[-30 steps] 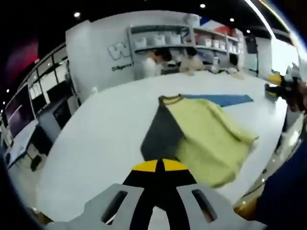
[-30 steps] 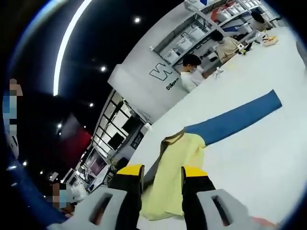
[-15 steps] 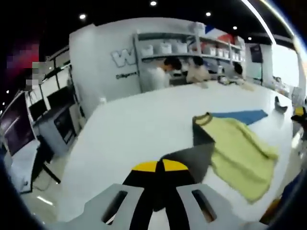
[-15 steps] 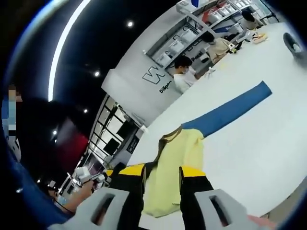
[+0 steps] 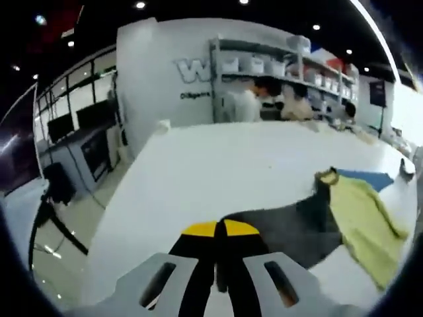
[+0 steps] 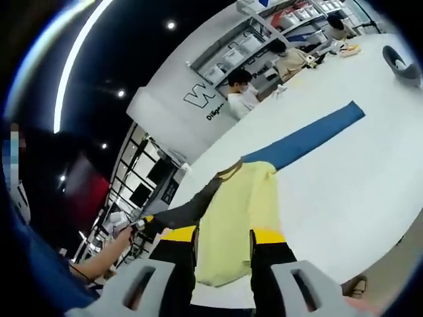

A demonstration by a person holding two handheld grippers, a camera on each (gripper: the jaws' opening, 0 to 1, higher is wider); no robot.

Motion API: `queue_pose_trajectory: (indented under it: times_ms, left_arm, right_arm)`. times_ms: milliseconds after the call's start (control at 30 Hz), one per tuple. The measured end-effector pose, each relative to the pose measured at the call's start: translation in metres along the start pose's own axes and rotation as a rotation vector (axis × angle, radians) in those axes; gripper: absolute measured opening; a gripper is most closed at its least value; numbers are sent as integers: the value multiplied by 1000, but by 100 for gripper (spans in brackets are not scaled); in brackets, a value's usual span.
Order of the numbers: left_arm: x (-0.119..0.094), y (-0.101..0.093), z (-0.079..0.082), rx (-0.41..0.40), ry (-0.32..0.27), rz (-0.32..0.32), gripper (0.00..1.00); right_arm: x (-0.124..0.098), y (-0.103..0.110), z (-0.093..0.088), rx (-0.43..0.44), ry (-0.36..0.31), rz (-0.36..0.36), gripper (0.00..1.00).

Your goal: Fold the garment on the visible template until the final outline fits inside the template.

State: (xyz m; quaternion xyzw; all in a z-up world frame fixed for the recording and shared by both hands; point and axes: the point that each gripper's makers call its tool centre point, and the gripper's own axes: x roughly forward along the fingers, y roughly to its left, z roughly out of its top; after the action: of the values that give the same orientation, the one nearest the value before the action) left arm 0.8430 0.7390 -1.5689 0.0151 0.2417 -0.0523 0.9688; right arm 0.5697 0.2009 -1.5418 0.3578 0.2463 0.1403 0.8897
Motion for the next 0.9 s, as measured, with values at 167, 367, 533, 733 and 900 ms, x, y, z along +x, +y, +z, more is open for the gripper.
queue_pose_trajectory:
  times_ms: [167, 367, 533, 733, 900]
  left_arm:
    - [21, 18, -20, -58, 53, -9, 4]
    - [22, 20, -39, -78, 106, -49, 5]
    - [5, 41, -52, -62, 158, -34, 3]
    - [-24, 45, -69, -82, 165, -13, 8]
    - [-31, 18, -81, 16, 147, -82, 15]
  right_arm:
    - [9, 12, -8, -25, 26, 6, 28]
    - [24, 22, -23, -7, 47, 17, 28]
    - [34, 27, -32, 10, 54, 31, 29]
    - [41, 32, -46, 19, 81, 51, 29]
    - [48, 33, -60, 44, 107, 65, 29]
